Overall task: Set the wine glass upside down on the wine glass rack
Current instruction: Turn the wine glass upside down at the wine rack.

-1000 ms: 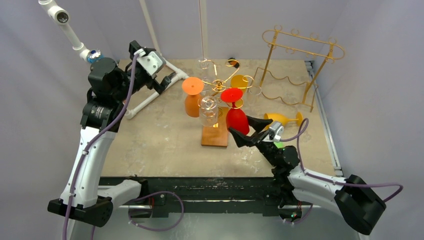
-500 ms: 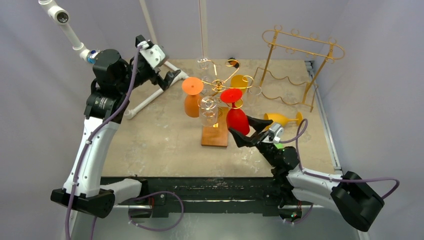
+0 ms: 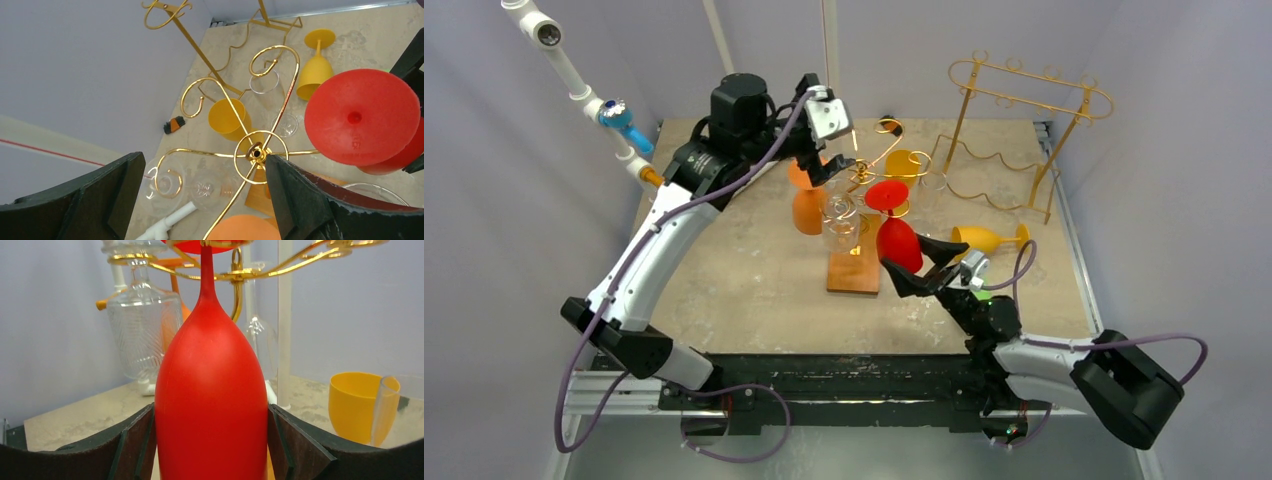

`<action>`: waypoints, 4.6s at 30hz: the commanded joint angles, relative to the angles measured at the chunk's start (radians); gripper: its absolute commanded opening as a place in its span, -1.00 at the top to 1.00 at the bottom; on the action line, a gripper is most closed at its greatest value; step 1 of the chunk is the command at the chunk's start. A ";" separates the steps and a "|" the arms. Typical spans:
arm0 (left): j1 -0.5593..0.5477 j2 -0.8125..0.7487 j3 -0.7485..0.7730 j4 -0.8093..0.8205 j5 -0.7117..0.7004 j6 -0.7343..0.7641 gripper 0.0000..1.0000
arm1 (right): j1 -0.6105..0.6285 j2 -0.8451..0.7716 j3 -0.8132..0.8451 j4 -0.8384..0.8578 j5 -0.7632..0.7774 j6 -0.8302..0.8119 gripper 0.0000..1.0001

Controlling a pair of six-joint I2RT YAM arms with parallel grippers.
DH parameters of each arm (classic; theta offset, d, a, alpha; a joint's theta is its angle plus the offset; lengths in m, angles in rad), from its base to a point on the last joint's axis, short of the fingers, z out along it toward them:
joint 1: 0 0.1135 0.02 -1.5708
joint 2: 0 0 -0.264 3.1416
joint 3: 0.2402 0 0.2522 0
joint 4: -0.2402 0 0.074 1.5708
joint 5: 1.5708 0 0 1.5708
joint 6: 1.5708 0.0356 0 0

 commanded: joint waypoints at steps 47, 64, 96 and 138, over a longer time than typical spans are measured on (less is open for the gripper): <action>-0.160 0.235 0.284 -0.244 -0.134 0.197 -0.79 | -0.003 -0.051 -0.068 0.353 0.091 0.022 -0.08; -0.168 0.304 0.387 -0.346 -0.092 0.247 -0.83 | -0.003 -0.049 -0.064 0.353 0.071 0.026 -0.07; -0.171 0.246 0.375 -0.303 -0.007 0.167 -0.86 | -0.009 0.101 0.067 0.350 0.056 0.032 -0.42; -0.232 0.251 0.380 -0.520 -0.010 0.324 -0.78 | -0.034 -0.085 0.178 -0.191 0.021 -0.069 -0.57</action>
